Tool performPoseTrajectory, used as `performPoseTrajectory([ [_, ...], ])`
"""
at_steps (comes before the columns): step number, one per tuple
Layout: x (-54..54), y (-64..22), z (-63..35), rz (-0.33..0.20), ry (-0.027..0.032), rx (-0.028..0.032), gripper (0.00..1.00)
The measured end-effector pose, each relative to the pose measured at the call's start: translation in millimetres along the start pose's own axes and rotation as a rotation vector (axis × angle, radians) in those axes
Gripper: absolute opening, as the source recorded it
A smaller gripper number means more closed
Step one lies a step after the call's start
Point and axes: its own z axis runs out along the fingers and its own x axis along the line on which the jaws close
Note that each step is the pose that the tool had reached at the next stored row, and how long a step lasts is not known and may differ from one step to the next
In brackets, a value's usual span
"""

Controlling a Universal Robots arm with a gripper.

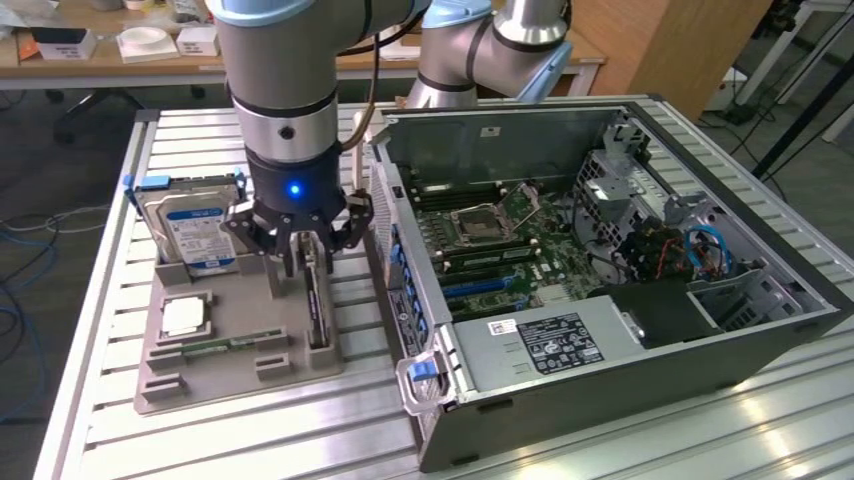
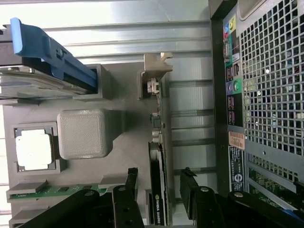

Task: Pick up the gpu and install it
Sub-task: 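Pick up the gpu and move the gpu toward the slot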

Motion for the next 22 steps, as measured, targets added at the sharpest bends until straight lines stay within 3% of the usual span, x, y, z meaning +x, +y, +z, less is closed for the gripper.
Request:
performPoseTrajectory([
  [16,0.2,-9.0,7.8,0.0,-0.0001,-0.0002,0.49],
  [22,0.2,-10.5,14.9,0.0,0.0,-0.0001,0.49],
])
